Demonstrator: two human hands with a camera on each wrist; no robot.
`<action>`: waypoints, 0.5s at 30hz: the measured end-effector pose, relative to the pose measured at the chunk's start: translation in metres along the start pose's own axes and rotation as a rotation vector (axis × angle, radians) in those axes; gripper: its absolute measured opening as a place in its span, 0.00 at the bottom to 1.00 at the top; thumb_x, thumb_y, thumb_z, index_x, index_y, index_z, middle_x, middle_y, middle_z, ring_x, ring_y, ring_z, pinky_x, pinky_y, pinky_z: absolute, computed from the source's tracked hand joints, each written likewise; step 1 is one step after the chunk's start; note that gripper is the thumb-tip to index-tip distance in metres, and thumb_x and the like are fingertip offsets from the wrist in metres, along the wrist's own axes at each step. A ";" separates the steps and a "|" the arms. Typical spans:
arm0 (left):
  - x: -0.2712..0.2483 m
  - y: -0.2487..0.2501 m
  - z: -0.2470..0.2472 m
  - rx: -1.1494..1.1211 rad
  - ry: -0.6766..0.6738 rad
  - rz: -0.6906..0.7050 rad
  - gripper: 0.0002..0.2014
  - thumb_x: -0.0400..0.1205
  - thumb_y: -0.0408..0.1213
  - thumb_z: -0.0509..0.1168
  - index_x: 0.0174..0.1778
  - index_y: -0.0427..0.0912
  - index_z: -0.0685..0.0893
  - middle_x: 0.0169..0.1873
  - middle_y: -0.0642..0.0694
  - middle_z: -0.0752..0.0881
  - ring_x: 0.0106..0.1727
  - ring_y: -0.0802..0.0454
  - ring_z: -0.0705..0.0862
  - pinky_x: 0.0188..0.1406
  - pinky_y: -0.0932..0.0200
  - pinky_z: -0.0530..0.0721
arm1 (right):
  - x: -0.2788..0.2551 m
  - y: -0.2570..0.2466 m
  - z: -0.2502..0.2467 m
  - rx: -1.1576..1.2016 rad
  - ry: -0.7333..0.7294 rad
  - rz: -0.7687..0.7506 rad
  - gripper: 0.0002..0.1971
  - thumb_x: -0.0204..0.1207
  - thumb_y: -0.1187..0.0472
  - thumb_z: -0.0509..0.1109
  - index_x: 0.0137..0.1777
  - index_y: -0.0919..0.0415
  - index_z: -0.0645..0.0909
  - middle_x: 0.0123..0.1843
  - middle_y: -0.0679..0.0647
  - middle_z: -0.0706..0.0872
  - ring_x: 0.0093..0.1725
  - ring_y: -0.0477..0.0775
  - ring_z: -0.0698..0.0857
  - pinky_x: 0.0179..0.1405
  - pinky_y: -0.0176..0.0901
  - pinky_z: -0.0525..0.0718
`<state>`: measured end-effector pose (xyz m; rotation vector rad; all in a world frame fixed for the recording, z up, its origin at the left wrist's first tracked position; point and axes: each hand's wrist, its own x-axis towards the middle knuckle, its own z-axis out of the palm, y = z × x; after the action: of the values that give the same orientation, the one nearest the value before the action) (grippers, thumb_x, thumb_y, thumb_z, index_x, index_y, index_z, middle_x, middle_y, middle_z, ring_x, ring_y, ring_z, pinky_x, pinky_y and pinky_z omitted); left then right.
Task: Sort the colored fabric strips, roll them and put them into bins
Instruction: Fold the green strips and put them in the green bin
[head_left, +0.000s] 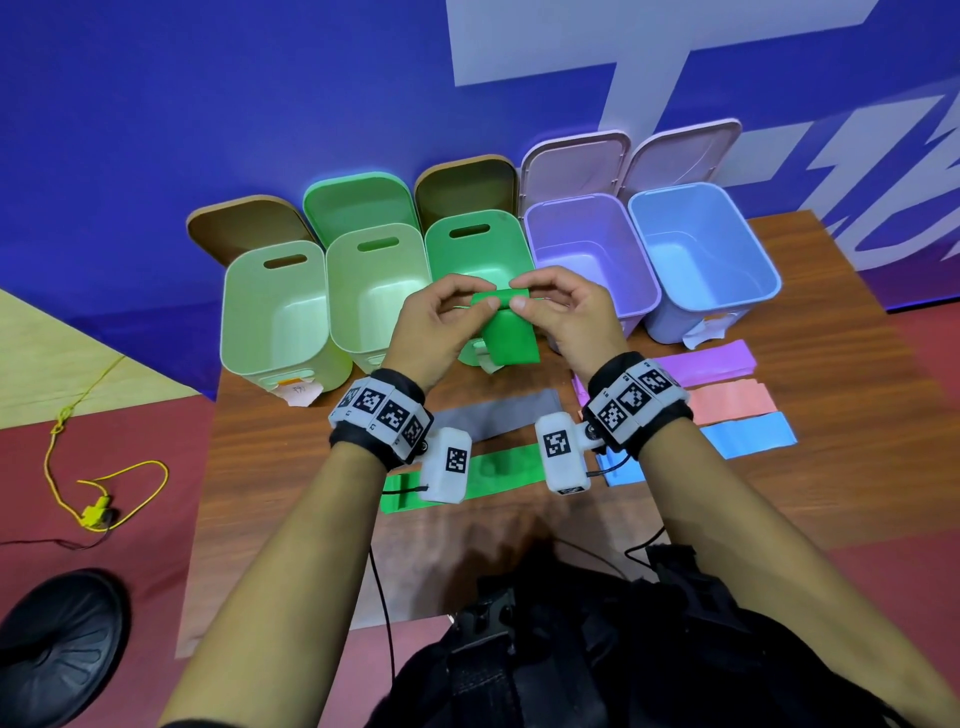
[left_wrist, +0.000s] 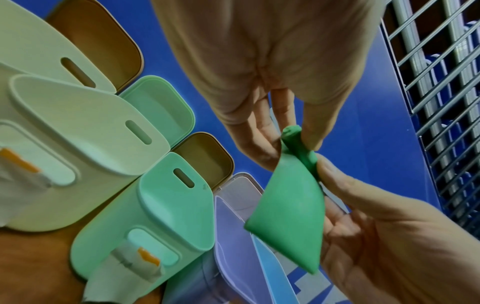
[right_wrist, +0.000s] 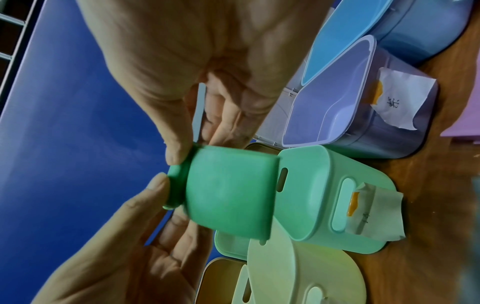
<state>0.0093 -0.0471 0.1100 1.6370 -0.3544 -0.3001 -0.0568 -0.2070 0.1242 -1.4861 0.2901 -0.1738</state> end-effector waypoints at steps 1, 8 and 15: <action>0.000 0.000 0.000 -0.004 0.000 -0.005 0.07 0.80 0.29 0.73 0.52 0.40 0.87 0.34 0.57 0.88 0.40 0.55 0.87 0.49 0.57 0.87 | 0.000 0.000 -0.001 0.005 -0.003 0.001 0.09 0.76 0.72 0.75 0.55 0.65 0.86 0.46 0.59 0.89 0.39 0.43 0.88 0.41 0.33 0.85; 0.000 0.002 -0.002 0.024 -0.017 0.036 0.10 0.78 0.28 0.74 0.54 0.38 0.87 0.43 0.46 0.89 0.38 0.52 0.85 0.51 0.57 0.86 | -0.002 0.002 -0.001 0.022 0.011 0.020 0.10 0.79 0.70 0.73 0.60 0.68 0.85 0.48 0.68 0.87 0.35 0.41 0.87 0.35 0.31 0.84; -0.002 -0.001 0.000 -0.015 0.004 0.017 0.07 0.80 0.29 0.72 0.53 0.39 0.87 0.37 0.50 0.88 0.40 0.54 0.88 0.46 0.58 0.86 | -0.004 -0.002 -0.001 0.006 0.002 -0.016 0.13 0.77 0.76 0.72 0.61 0.74 0.83 0.48 0.65 0.86 0.28 0.35 0.84 0.31 0.23 0.79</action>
<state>0.0075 -0.0467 0.1093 1.6186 -0.3616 -0.2860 -0.0607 -0.2073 0.1260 -1.4827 0.2794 -0.1894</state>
